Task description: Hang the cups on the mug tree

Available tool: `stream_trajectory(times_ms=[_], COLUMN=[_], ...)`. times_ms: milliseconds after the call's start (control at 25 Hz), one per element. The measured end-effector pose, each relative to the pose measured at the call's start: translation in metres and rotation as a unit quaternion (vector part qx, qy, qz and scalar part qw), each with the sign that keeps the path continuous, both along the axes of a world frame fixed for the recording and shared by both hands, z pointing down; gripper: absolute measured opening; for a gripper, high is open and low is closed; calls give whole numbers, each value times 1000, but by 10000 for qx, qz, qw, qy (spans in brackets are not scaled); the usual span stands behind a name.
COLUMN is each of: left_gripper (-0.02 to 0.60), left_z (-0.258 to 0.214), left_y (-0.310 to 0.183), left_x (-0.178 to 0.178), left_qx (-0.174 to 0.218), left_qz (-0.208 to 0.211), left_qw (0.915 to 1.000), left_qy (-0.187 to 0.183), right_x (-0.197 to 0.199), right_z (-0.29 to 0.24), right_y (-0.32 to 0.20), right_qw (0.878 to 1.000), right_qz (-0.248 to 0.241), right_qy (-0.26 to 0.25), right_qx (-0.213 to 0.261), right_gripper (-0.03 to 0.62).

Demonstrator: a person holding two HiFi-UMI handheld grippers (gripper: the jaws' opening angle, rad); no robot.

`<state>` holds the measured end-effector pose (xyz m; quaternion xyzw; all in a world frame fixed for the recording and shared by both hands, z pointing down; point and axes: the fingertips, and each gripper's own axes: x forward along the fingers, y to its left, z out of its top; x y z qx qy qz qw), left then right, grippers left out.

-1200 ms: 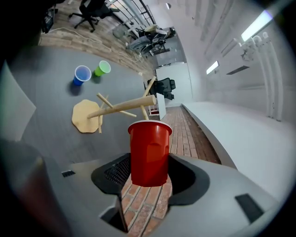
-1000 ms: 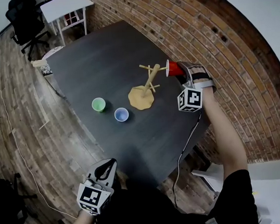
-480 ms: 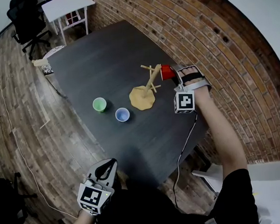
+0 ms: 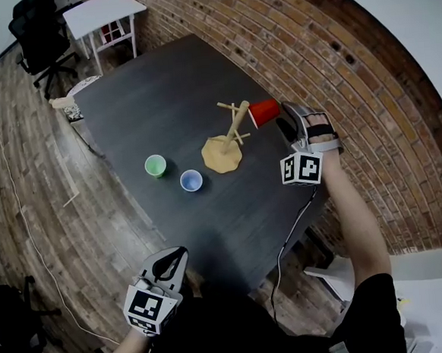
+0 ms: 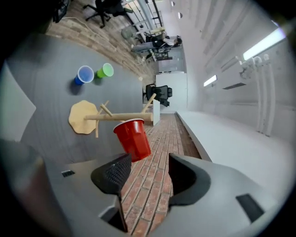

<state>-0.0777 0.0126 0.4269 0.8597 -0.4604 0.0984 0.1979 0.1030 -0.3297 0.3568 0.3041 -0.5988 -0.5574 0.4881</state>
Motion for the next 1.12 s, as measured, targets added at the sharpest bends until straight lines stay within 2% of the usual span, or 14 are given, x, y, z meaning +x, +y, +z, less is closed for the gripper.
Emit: stream_trajectory(times_ms=[200, 280, 320, 360, 400, 520, 560, 640, 680, 720, 760, 800, 1000, 1120], left_gripper=[25, 25, 25, 25, 25, 25, 25, 25, 25, 25, 25, 25, 25, 25], left_z=[-7, -10, -12, -14, -15, -20, -21, -24, -25, -26, -27, -28, -33, -38], left_y=[0, -2, -3, -4, -6, -7, -7, -8, -8, -8, -8, -8, -3, -5], left_x=[14, 23, 27, 32, 36, 47, 50, 57, 60, 64, 69, 73, 91, 100], left_qx=[99, 122, 125, 122, 116, 75, 56, 28, 24, 28, 41, 57, 162, 216], left_qz=[248, 347, 393, 439, 485, 620, 656, 724, 767, 826, 903, 992, 1304, 1341], left_qw=[9996, 9993, 9991, 9987, 9983, 9968, 9963, 9951, 9945, 9939, 9930, 9920, 9875, 9870], left_qy=[-20, 63, 132, 210, 291, 498, 560, 668, 707, 737, 758, 774, 867, 860], right_x=[26, 33, 36, 39, 44, 64, 69, 74, 75, 75, 73, 70, 28, 10], right_z=[-35, -49, -54, -56, -56, -39, -28, -5, 5, 14, 22, 30, 55, 55], right_y=[44, 73, 90, 107, 124, 173, 188, 216, 229, 241, 253, 265, 321, 336], right_qw=[9902, 9691, 9475, 9153, 8734, 7195, 6670, 5679, 5267, 4974, 4816, 4765, 4781, 4880], right_qz=[182, 178, 137, 97, 79, 309, 452, 688, 773, 841, 906, 986, 1231, 1295], right_qy=[-1382, -2416, -3079, -3816, -4570, -6442, -6876, -7535, -7767, -7914, -7972, -7955, -7564, -7464], right_qx=[-61, -472, -854, -1283, -1680, -2578, -2833, -3241, -3365, -3452, -3527, -3612, -4291, -4336], right_gripper=[270, 268, 268, 268, 267, 182, 135, 97, 77, 68, 57, 51, 31, 29])
